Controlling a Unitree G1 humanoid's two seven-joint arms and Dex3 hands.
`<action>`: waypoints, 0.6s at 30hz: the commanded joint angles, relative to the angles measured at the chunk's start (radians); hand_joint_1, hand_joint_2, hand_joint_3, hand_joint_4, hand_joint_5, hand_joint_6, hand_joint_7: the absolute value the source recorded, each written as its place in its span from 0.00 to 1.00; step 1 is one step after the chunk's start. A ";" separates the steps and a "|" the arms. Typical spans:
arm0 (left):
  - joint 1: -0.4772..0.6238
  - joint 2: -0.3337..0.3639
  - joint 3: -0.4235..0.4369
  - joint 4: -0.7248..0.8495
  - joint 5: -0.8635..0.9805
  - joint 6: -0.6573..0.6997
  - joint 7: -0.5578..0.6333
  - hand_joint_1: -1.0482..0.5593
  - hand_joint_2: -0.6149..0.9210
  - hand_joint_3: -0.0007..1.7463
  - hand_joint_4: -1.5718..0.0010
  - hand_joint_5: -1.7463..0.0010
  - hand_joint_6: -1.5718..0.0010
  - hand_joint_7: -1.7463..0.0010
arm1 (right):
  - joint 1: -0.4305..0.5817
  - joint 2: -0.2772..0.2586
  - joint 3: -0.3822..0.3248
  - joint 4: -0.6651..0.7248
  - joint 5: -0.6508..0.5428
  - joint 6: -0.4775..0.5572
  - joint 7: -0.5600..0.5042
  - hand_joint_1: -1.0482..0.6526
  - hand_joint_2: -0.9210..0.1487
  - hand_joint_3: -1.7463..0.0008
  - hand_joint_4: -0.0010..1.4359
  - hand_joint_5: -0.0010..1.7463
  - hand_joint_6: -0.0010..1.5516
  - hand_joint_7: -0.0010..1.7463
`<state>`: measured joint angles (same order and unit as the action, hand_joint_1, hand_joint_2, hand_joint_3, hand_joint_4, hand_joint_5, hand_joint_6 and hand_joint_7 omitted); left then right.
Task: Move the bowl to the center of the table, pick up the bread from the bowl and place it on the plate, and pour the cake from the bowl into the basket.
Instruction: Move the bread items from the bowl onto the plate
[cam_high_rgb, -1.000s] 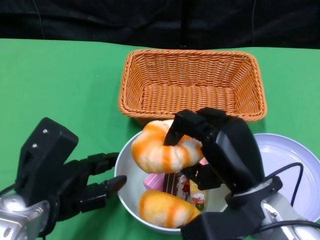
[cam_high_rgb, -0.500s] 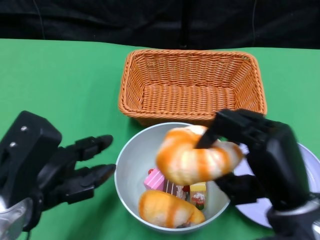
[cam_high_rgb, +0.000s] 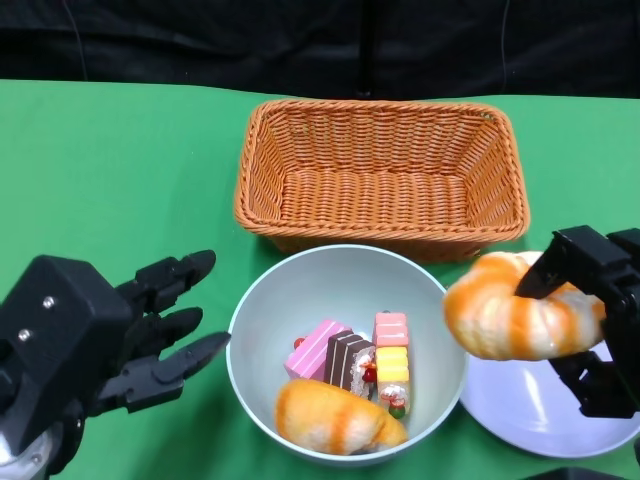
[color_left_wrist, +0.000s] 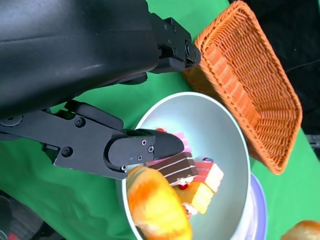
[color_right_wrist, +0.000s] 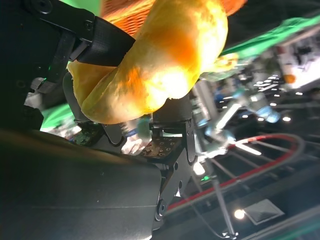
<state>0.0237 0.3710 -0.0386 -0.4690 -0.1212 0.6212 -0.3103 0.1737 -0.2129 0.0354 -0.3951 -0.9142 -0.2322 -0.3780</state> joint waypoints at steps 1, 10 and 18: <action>0.014 -0.002 0.003 -0.002 0.011 -0.029 0.006 0.39 1.00 0.24 0.88 0.87 0.87 0.98 | 0.005 -0.010 -0.018 0.016 -0.047 0.047 -0.023 0.59 0.76 0.08 0.74 1.00 0.59 0.88; 0.029 -0.003 -0.008 0.013 0.023 -0.074 0.000 0.40 1.00 0.25 0.87 0.84 0.85 0.97 | 0.010 -0.044 0.025 -0.032 -0.091 0.237 0.308 0.52 0.45 0.49 0.47 0.51 0.44 0.34; 0.038 0.003 -0.015 0.018 0.035 -0.085 -0.007 0.39 1.00 0.26 0.88 0.82 0.85 0.98 | 0.015 -0.038 0.092 -0.160 -0.154 0.492 0.791 0.22 0.00 0.96 0.01 0.22 0.11 0.00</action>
<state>0.0520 0.3572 -0.0513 -0.4571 -0.0991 0.5481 -0.3111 0.1845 -0.2416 0.1208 -0.5350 -1.0569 0.2381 0.3735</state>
